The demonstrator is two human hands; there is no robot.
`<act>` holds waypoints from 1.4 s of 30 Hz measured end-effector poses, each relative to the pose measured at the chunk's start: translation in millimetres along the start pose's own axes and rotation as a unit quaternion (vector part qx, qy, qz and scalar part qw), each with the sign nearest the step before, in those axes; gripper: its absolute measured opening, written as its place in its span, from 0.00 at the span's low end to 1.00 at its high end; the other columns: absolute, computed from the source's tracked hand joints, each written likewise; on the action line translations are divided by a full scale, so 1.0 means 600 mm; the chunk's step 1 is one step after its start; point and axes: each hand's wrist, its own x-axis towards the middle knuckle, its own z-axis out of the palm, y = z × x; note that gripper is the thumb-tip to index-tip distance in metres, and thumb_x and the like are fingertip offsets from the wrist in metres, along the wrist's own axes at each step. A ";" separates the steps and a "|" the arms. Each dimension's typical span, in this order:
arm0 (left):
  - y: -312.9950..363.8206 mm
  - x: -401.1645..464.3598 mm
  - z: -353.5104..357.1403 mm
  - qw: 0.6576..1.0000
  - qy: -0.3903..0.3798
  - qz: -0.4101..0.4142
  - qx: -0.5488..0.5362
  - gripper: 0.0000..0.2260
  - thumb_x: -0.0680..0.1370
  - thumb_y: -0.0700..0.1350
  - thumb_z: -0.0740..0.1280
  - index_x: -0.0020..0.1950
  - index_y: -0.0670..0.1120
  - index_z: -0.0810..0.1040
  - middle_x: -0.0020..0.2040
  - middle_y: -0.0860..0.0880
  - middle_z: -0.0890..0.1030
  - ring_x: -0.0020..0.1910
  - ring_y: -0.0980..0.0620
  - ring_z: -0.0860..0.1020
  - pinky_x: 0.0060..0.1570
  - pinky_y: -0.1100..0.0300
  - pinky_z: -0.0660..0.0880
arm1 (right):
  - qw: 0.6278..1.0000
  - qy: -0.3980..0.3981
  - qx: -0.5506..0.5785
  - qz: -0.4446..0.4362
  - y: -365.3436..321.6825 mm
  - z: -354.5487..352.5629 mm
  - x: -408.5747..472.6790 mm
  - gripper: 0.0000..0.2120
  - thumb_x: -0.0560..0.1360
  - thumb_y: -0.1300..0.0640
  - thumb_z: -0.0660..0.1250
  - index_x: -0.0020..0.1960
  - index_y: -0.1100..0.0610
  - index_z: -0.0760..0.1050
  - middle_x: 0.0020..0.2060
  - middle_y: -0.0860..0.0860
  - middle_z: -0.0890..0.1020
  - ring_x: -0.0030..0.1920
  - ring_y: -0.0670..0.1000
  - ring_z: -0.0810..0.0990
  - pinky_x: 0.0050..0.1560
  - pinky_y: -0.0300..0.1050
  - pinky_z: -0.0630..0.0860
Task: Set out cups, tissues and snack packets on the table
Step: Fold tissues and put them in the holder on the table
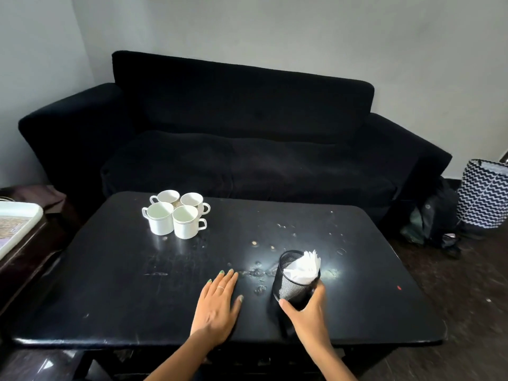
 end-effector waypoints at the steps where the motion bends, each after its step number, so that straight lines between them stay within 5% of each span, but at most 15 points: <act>1: -0.006 -0.002 0.002 1.000 0.008 0.013 0.014 0.25 0.81 0.56 0.51 0.78 0.52 0.52 0.78 0.56 0.54 0.77 0.56 0.47 0.72 0.63 0.37 | 1.000 0.012 0.000 0.001 -0.001 0.007 0.003 0.41 0.64 0.60 0.78 0.70 0.62 0.59 0.64 0.57 0.70 0.66 0.57 0.69 0.64 0.50 0.68; 8: -0.009 0.031 -0.003 0.997 0.069 -0.016 -0.004 0.25 0.80 0.59 0.49 0.76 0.53 0.57 0.77 0.56 0.58 0.76 0.57 0.52 0.75 0.60 0.45 | 0.995 0.081 -0.040 -0.030 -0.027 0.083 0.024 0.43 0.61 0.56 0.80 0.69 0.63 0.63 0.63 0.59 0.75 0.64 0.60 0.73 0.63 0.55 0.70; 18: -0.013 0.089 -0.004 0.983 0.133 -0.127 -0.021 0.23 0.81 0.54 0.50 0.76 0.49 0.60 0.76 0.52 0.63 0.76 0.52 0.58 0.74 0.54 0.52 | 0.993 0.082 -0.045 -0.072 -0.098 0.225 0.121 0.39 0.61 0.51 0.78 0.65 0.61 0.65 0.59 0.56 0.77 0.60 0.60 0.75 0.59 0.52 0.71; 24: -0.011 0.113 -0.007 0.980 0.142 -0.132 0.036 0.25 0.75 0.53 0.52 0.64 0.45 0.78 0.63 0.49 0.79 0.64 0.48 0.76 0.66 0.51 0.62 | 0.990 0.083 -0.056 -0.103 -0.124 0.291 0.190 0.40 0.63 0.49 0.77 0.67 0.62 0.64 0.60 0.56 0.76 0.62 0.58 0.75 0.62 0.53 0.68; 32: -0.013 0.147 0.001 0.980 0.130 -0.146 0.034 0.23 0.77 0.52 0.55 0.68 0.45 0.74 0.68 0.48 0.75 0.69 0.47 0.71 0.67 0.50 0.53 | 0.983 0.086 -0.114 -0.115 -0.127 0.325 0.261 0.41 0.64 0.42 0.75 0.68 0.60 0.63 0.62 0.56 0.76 0.63 0.57 0.74 0.63 0.53 0.65; 42: -0.016 0.147 0.003 0.980 0.132 -0.150 0.017 0.24 0.77 0.52 0.55 0.71 0.45 0.69 0.71 0.49 0.71 0.72 0.48 0.67 0.73 0.47 0.59 | 0.970 0.078 -0.207 -0.098 -0.133 0.349 0.289 0.41 0.61 0.33 0.71 0.65 0.54 0.64 0.62 0.52 0.76 0.63 0.55 0.70 0.59 0.53 0.63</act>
